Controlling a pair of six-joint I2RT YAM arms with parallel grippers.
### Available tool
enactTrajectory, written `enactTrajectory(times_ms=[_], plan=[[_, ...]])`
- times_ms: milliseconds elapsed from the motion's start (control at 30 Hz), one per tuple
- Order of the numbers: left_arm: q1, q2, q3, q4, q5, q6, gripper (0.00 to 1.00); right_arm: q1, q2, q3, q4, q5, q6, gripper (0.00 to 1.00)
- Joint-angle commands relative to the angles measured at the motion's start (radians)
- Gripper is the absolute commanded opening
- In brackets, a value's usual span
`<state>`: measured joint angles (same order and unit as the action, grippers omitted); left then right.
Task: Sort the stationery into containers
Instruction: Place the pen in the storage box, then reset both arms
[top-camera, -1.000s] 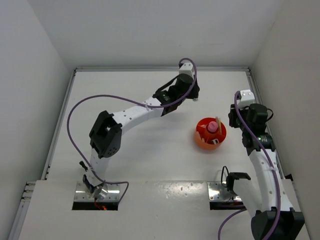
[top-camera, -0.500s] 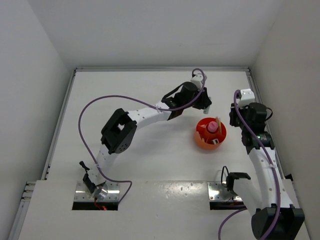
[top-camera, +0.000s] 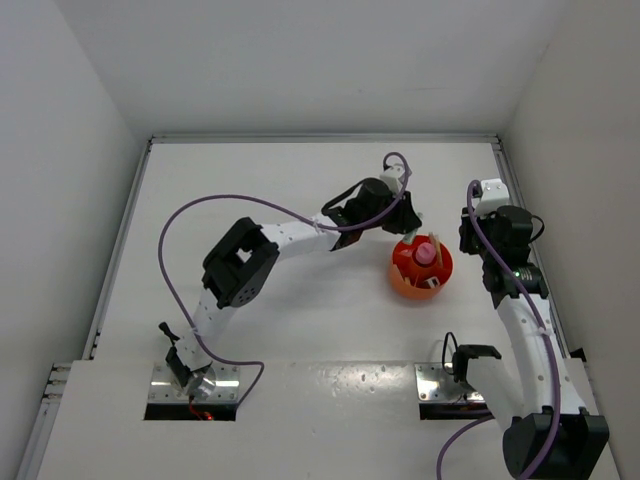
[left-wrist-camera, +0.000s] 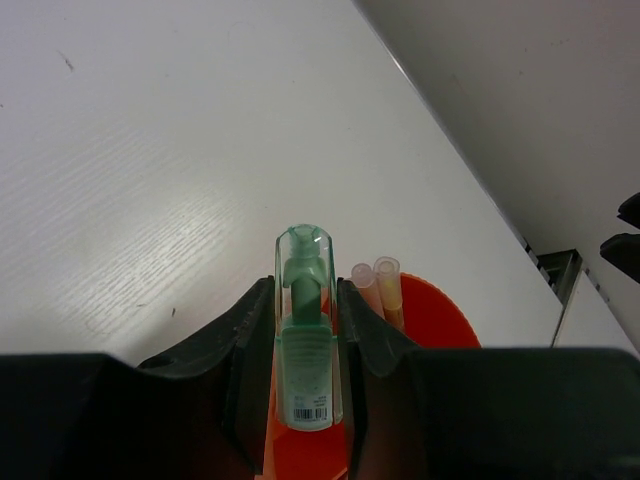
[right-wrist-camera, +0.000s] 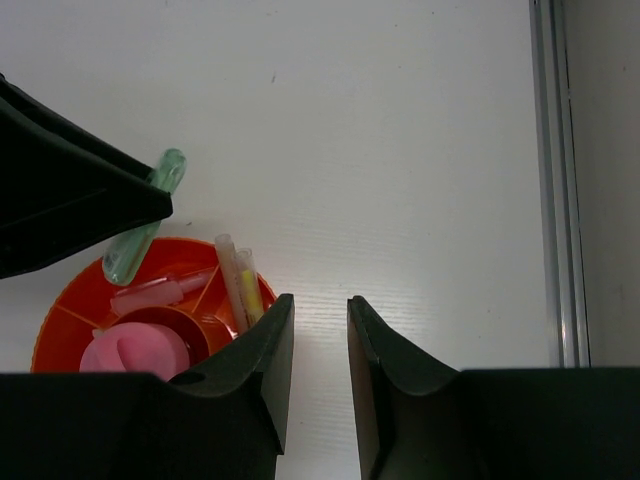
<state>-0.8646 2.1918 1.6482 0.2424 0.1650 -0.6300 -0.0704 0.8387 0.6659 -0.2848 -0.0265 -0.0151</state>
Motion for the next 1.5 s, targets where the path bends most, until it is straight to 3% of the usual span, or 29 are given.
enactTrajectory(times_ms=[0, 533, 567, 600, 700, 800, 1033, 1100, 1133, 1167, 1267, 1300, 1400, 1433, 1467], plan=[[-0.019, -0.027, -0.013, 0.054, 0.018, 0.004, 0.00, -0.005, 0.000, 0.001, 0.036, 0.013, 0.004, 0.28], [-0.048, -0.052, -0.057, 0.066, 0.018, 0.023, 0.01, -0.005, 0.000, 0.001, 0.036, 0.022, 0.004, 0.28], [-0.048, -0.052, -0.057, 0.066, 0.008, 0.023, 0.08, -0.005, 0.000, 0.001, 0.036, 0.022, 0.004, 0.28], [-0.048, -0.052, -0.057, 0.057, 0.008, 0.023, 0.22, -0.005, 0.000, 0.001, 0.036, 0.022, 0.004, 0.28], [-0.048, -0.052, -0.057, 0.057, -0.013, 0.023, 0.38, -0.005, 0.000, 0.001, 0.036, 0.022, 0.004, 0.28], [-0.048, -0.064, -0.045, 0.025, -0.035, 0.042, 0.44, -0.005, 0.000, 0.001, 0.036, 0.022, 0.004, 0.28], [-0.048, -0.093, -0.001, -0.018, -0.070, 0.064, 0.44, -0.005, 0.000, 0.001, 0.036, 0.022, 0.004, 0.29], [-0.037, -0.125, 0.010, -0.031, -0.094, 0.075, 0.37, -0.005, 0.000, 0.001, 0.036, 0.022, 0.004, 0.39], [-0.037, -0.168, 0.010, -0.041, -0.111, 0.090, 0.23, -0.005, 0.000, 0.001, 0.036, 0.022, 0.004, 0.52], [-0.037, -0.197, -0.004, -0.058, -0.131, 0.101, 0.16, -0.005, 0.000, 0.001, 0.036, 0.022, 0.004, 0.76], [-0.037, -0.335, -0.040, -0.145, -0.231, 0.182, 0.10, -0.005, -0.009, 0.001, 0.036, -0.007, 0.014, 0.98], [-0.037, -0.375, -0.056, -0.172, -0.248, 0.203, 0.15, -0.005, -0.009, 0.001, 0.036, -0.007, 0.024, 1.00], [-0.037, -0.566, -0.189, -0.259, -0.320, 0.268, 0.85, -0.005, 0.000, 0.030, 0.027, 0.000, 0.116, 1.00], [-0.028, -0.616, -0.268, -0.284, -0.378, 0.279, 1.00, -0.005, 0.000, 0.031, 0.027, 0.037, 0.145, 1.00], [-0.028, -0.663, -0.309, -0.313, -0.415, 0.279, 1.00, -0.005, 0.000, 0.041, 0.036, 0.051, 0.164, 1.00]])
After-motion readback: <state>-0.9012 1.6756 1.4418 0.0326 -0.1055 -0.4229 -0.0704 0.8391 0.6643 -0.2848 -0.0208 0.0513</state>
